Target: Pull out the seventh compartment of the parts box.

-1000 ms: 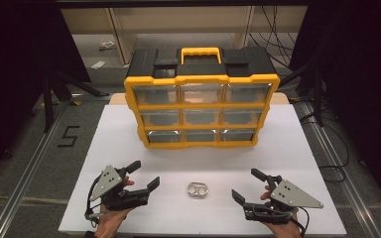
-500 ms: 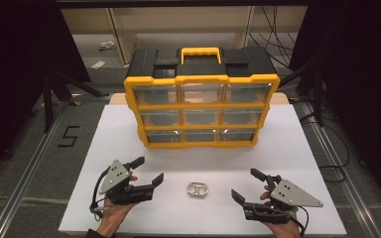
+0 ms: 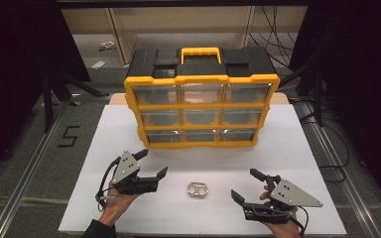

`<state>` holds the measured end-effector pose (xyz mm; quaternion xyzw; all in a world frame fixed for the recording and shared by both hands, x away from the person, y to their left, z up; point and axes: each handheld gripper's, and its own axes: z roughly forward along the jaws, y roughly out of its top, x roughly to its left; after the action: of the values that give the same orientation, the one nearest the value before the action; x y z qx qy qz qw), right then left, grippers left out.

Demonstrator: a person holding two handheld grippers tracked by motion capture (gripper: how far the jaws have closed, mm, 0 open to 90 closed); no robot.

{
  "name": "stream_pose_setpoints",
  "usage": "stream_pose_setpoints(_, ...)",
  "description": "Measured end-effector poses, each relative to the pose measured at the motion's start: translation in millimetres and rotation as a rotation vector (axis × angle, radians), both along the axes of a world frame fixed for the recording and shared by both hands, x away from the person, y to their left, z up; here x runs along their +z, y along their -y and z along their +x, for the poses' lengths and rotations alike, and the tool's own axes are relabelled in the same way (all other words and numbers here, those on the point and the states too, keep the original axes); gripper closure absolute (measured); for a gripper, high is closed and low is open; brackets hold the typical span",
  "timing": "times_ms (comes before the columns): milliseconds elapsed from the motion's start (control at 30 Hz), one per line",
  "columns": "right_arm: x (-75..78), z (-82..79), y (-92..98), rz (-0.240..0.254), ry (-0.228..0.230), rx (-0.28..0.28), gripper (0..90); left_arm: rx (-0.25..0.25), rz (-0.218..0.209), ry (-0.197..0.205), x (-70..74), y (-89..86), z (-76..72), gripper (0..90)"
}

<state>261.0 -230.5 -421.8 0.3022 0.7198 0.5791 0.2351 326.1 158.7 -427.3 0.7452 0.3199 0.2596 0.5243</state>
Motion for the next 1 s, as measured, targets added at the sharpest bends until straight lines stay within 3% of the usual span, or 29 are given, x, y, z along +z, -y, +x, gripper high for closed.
stream_pose_setpoints(67,-0.1,0.3,-0.4,-0.004,0.0,0.001,15.5,0.009,0.042,0.005,-2.3,1.4,4.7,15.4)
stream_pose_setpoints(267,-0.7,0.8,-2.2,-0.008,-0.002,0.0,15.6,0.016,0.103,0.016,-3.7,5.0,11.1,15.4)
stream_pose_setpoints(333,-0.9,1.0,-2.8,-0.01,-0.001,0.0,15.6,0.025,0.126,0.03,-3.2,7.0,13.9,15.4)
stream_pose_setpoints(367,-1.0,0.9,-3.2,-0.014,0.004,0.004,15.6,0.035,0.166,0.051,-3.0,9.3,16.8,15.4)
stream_pose_setpoints(400,-0.9,0.6,-3.3,-0.014,0.004,0.004,15.6,0.038,0.177,0.057,-3.5,10.7,18.3,15.4)
stream_pose_setpoints(500,-1.0,0.6,-2.6,-0.013,0.005,0.003,15.7,0.04,0.172,0.049,-4.7,12.3,24.2,15.4)
stream_pose_setpoints(600,-0.8,-0.2,-2.6,-0.015,0.004,0.002,15.7,0.045,0.205,0.062,-5.9,14.0,28.4,15.4)
stream_pose_setpoints(733,-1.1,-0.6,-2.8,-0.017,0.005,0.002,15.7,0.046,0.214,0.068,-5.9,14.7,32.7,15.5)
stream_pose_setpoints(833,-1.0,-0.7,-2.6,-0.016,0.005,0.001,15.7,0.052,0.279,0.104,-6.1,16.4,37.5,15.7)
stream_pose_setpoints(1000,-0.8,-0.6,-2.2,-0.015,0.004,0.005,15.8,0.048,0.303,0.12,-5.9,18.0,42.1,15.8)
